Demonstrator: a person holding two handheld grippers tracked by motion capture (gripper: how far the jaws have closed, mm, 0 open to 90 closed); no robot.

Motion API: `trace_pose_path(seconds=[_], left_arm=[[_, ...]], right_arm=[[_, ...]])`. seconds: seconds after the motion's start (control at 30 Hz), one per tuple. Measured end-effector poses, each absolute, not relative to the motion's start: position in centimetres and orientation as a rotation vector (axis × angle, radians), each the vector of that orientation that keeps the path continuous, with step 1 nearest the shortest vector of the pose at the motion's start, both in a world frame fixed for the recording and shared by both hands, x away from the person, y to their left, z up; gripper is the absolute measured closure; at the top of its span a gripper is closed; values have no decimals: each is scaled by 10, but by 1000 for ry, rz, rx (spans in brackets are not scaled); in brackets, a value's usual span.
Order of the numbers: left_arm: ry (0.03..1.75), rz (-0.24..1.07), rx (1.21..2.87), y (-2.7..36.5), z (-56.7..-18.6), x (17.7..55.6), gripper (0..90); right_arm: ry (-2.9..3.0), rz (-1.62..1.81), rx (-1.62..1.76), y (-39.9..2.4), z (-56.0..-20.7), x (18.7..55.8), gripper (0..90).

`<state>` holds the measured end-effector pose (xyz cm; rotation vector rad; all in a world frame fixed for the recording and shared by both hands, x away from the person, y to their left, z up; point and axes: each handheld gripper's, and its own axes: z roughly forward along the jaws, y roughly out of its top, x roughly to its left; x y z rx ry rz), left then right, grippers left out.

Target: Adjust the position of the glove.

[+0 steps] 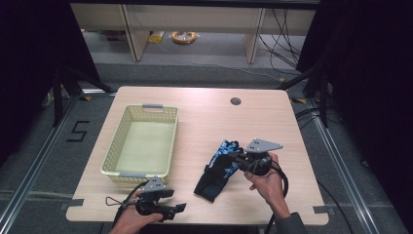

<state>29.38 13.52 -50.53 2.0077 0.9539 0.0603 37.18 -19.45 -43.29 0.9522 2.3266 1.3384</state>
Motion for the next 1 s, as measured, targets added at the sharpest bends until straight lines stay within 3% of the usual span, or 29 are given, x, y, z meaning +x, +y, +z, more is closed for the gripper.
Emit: trace_pose_path(seconds=[0.57,1.0], left_arm=[[938,54,1999,134,-505,294,282],[938,53,2008,131,-506,294,284]], right_arm=[[2477,1379,917,-162,-452,342,893],[2516,1341,936,-162,-473,351,892]])
